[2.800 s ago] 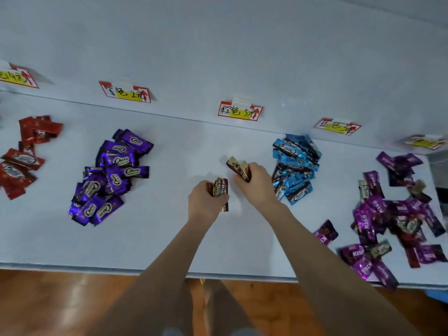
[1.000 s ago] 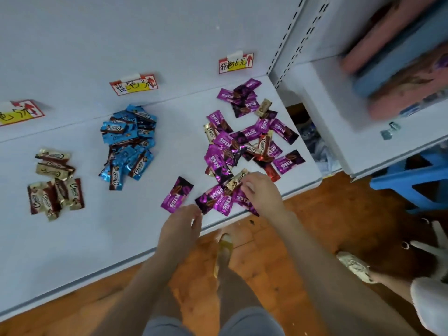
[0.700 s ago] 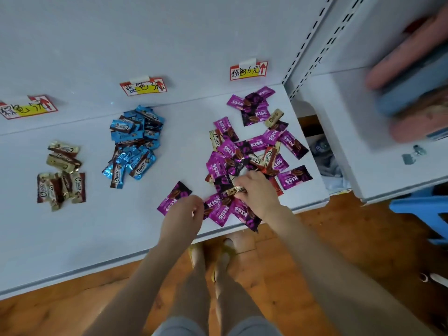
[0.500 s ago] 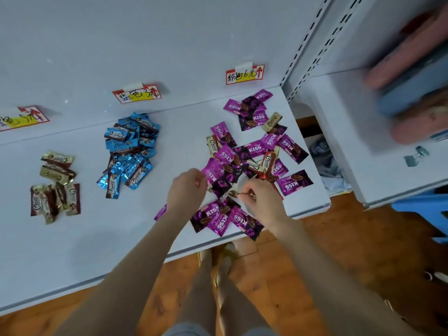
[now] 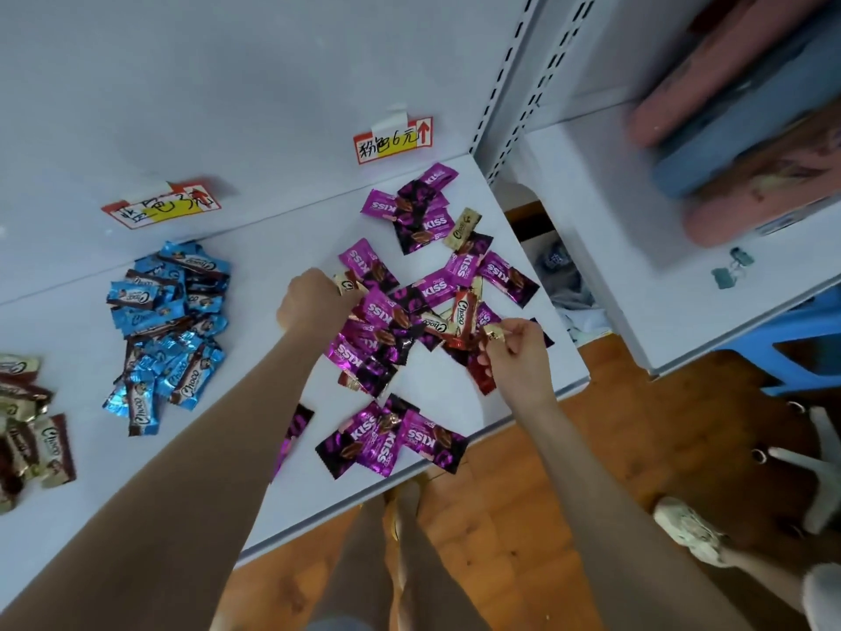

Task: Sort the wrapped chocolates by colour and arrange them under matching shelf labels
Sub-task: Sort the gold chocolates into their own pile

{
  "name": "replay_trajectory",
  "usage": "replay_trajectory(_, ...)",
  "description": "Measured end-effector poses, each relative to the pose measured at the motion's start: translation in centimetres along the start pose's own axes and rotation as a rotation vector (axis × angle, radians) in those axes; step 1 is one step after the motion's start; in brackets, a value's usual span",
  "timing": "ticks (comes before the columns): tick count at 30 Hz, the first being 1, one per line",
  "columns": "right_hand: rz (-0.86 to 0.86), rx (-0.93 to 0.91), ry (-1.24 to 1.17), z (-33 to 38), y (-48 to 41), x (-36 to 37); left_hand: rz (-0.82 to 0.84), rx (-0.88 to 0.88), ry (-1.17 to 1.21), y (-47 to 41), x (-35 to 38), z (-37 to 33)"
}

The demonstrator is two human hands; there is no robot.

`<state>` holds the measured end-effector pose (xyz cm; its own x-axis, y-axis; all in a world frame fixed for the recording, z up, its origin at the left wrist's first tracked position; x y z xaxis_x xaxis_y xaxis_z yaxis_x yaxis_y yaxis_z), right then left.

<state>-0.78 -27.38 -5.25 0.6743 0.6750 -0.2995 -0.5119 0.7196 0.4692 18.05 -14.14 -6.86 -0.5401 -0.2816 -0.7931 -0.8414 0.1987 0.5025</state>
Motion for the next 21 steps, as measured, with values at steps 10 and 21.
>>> replay_trajectory(10,-0.063,0.015,0.440,2.5,-5.5,1.7,-0.081,0.176,0.326,2.4,-1.2,1.6)
replay_trajectory(21,0.033,0.122,0.073,3.1,-4.3,1.2,0.127,0.546,0.213,5.1,0.5,-1.3)
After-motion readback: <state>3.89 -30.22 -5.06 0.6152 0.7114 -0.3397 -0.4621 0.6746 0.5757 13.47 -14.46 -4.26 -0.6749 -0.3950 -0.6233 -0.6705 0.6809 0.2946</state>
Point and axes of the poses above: each hand's wrist, its own y-axis away from the middle knuckle, its own x-axis out of the palm, z = x × y, the point moved 1 cm from there along -y, towards the middle knuckle, and after that the axes turned 2 degrees about -y, right-handed, at the moved point
